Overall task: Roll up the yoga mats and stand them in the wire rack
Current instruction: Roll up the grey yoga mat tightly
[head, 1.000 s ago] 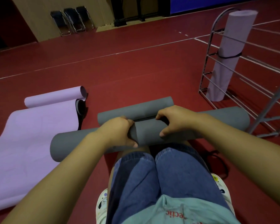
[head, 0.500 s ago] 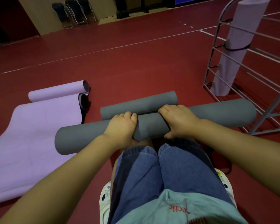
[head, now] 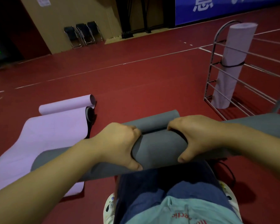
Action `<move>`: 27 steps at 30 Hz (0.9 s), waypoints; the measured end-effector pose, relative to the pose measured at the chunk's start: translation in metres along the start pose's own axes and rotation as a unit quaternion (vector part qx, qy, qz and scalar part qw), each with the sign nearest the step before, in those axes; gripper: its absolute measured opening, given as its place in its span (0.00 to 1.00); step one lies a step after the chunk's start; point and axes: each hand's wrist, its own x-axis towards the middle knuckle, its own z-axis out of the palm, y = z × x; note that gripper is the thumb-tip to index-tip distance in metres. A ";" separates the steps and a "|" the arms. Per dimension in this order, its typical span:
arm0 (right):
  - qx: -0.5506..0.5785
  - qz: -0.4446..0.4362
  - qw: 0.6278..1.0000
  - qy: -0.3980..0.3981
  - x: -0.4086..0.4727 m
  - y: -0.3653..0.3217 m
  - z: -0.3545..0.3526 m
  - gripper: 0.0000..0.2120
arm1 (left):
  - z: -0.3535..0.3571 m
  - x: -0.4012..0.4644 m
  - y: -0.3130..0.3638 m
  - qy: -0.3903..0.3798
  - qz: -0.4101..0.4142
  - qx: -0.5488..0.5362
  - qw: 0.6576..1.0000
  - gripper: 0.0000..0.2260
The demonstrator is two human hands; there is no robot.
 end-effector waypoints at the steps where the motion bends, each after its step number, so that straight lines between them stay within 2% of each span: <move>1: 0.010 -0.003 1.000 -0.011 -0.004 -0.002 0.007 0.30 | 0.003 -0.004 0.005 -0.011 0.007 -0.005 1.000 0.30; 4: 0.038 0.001 0.997 -0.067 -0.005 -0.005 0.036 0.31 | 0.024 -0.004 0.019 -0.080 0.016 -0.039 0.996 0.31; 7: 0.094 0.015 0.990 -0.102 0.008 0.004 0.051 0.31 | 0.042 0.008 0.014 -0.149 0.005 -0.128 0.981 0.30; 11: 0.123 0.020 0.982 -0.142 0.029 0.021 0.049 0.34 | 0.057 0.023 -0.007 -0.200 -0.011 -0.268 0.942 0.27; 14: 0.134 0.031 0.974 -0.180 0.039 0.026 0.042 0.38 | 0.063 0.034 -0.017 -0.240 -0.021 -0.332 0.912 0.23; 16: 0.116 0.026 0.981 -0.154 0.039 0.021 0.036 0.41 | 0.066 0.040 -0.023 -0.258 -0.030 -0.363 0.895 0.21; 18: 0.104 0.011 0.992 -0.075 0.033 0.012 0.035 0.42 | 0.067 0.045 -0.028 -0.275 -0.041 -0.384 0.880 0.22; 21: 0.140 -0.024 0.990 0.018 0.023 -0.005 0.045 0.35 | 0.068 0.053 -0.033 -0.306 -0.043 -0.387 0.869 0.26; 24: 0.157 -0.009 0.987 0.038 0.022 -0.006 0.059 0.30 | 0.068 0.059 -0.035 -0.336 -0.043 -0.373 0.864 0.28; 27: 0.187 0.008 0.982 0.020 0.030 0.001 0.059 0.28 | 0.067 0.060 -0.035 -0.357 -0.057 -0.358 0.861 0.32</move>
